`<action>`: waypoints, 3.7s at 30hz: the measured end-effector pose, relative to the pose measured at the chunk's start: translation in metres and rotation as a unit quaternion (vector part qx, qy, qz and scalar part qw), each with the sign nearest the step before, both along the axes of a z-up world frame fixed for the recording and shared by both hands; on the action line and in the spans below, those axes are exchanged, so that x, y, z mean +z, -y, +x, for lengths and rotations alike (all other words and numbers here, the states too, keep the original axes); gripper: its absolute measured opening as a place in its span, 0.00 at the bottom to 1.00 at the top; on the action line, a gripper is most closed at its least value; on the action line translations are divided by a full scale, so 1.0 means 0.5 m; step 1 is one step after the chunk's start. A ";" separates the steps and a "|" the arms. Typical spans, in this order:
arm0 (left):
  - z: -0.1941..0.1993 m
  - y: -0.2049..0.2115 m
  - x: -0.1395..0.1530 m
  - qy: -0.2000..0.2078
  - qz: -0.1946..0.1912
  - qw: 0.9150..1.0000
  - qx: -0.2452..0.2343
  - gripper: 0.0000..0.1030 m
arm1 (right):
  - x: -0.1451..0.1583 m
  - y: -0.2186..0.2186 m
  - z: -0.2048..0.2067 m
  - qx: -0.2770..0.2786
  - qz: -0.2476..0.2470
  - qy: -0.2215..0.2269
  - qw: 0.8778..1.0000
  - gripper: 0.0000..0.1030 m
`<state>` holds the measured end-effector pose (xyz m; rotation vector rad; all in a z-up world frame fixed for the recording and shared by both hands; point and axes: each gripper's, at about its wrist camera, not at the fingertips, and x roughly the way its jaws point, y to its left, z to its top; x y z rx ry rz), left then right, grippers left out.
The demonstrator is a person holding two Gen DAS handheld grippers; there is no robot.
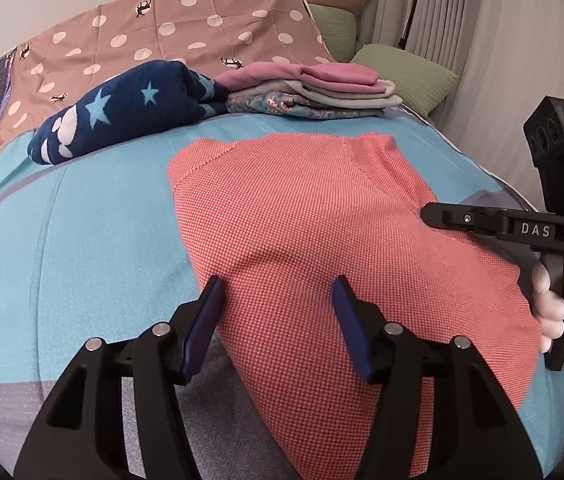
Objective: Fold small clothes
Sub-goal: 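Grasp the folded sweater with the left tool while the right tool grasps it, then lift the folded sweater with both tools and set it on the clothes stack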
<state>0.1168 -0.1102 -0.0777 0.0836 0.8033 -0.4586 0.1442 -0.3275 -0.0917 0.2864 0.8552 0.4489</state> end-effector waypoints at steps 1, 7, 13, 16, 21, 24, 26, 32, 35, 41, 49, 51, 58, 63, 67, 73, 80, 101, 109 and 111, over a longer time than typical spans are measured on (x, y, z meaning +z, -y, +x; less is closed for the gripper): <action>-0.002 -0.001 0.001 0.002 0.000 1.000 0.001 0.58 | 0.000 0.002 -0.004 -0.002 0.004 0.000 1.000 0.05; -0.026 -0.023 0.029 0.024 -0.015 1.000 0.011 0.59 | 0.060 0.033 -0.054 -0.031 -0.006 0.041 0.999 0.43; -0.012 -0.069 0.026 -0.019 -0.069 0.997 0.007 0.79 | 0.030 0.070 -0.079 -0.009 0.012 -0.029 0.999 0.53; 0.015 -0.066 -0.015 -0.076 -0.094 0.993 -0.004 0.79 | -0.005 0.057 -0.074 0.025 0.036 -0.063 0.997 0.58; 0.032 -0.051 -0.017 -0.084 -0.114 0.990 -0.018 0.79 | -0.015 0.027 -0.038 0.056 0.046 -0.055 0.996 0.63; 0.042 -0.034 -0.018 -0.083 -0.106 0.991 -0.023 0.79 | -0.023 0.010 -0.004 0.081 0.065 -0.065 0.992 0.63; 0.045 -0.029 -0.019 -0.084 -0.107 0.990 -0.024 0.79 | -0.026 0.005 0.012 0.088 0.070 -0.067 0.991 0.63; 0.064 -0.031 -0.023 -0.092 -0.128 0.987 -0.025 0.79 | -0.026 -0.004 0.003 0.095 0.063 -0.055 0.992 0.63; 0.072 -0.025 -0.024 -0.092 -0.127 0.987 -0.028 0.79 | -0.026 -0.008 0.003 0.097 0.059 -0.053 0.992 0.63; 0.073 -0.021 -0.024 -0.086 -0.118 0.989 -0.030 0.78 | -0.024 -0.010 -0.004 0.095 0.044 -0.047 0.993 0.60; 0.050 -0.016 0.000 -0.050 -0.108 0.993 -0.027 0.33 | -0.016 -0.010 -0.022 0.076 0.025 -0.032 0.996 0.32; 0.035 -0.008 0.022 -0.034 -0.100 0.994 -0.023 0.26 | 0.002 -0.024 -0.040 0.074 -0.007 -0.012 0.997 0.27; -0.038 0.053 0.157 0.056 -0.075 0.994 -0.059 0.21 | 0.098 -0.003 -0.108 0.042 -0.017 0.065 0.997 0.22; -0.026 0.098 0.260 0.104 -0.080 0.988 -0.081 0.21 | 0.222 0.034 -0.140 0.009 -0.053 0.158 0.986 0.22; 0.056 0.138 0.355 0.139 -0.080 0.983 -0.088 0.21 | 0.335 0.063 -0.081 -0.008 -0.086 0.197 0.977 0.22; 0.242 0.161 0.443 0.150 -0.106 0.980 -0.074 0.21 | 0.451 0.106 0.089 -0.041 -0.099 0.224 0.969 0.22; 0.469 0.188 0.426 0.129 -0.102 0.986 -0.033 0.22 | 0.441 0.121 0.351 -0.051 -0.089 0.210 0.972 0.23; 0.443 0.193 0.116 0.075 0.027 0.997 0.020 0.63 | 0.100 0.146 0.326 -0.143 -0.159 0.110 0.971 0.58; 0.154 0.142 0.201 0.148 -0.045 0.988 0.018 0.99 | 0.213 0.103 -0.034 -0.208 -0.136 0.248 0.937 0.98; 0.101 0.130 0.215 0.155 -0.047 0.986 0.031 0.99 | 0.231 0.091 -0.092 -0.221 -0.138 0.245 0.934 0.98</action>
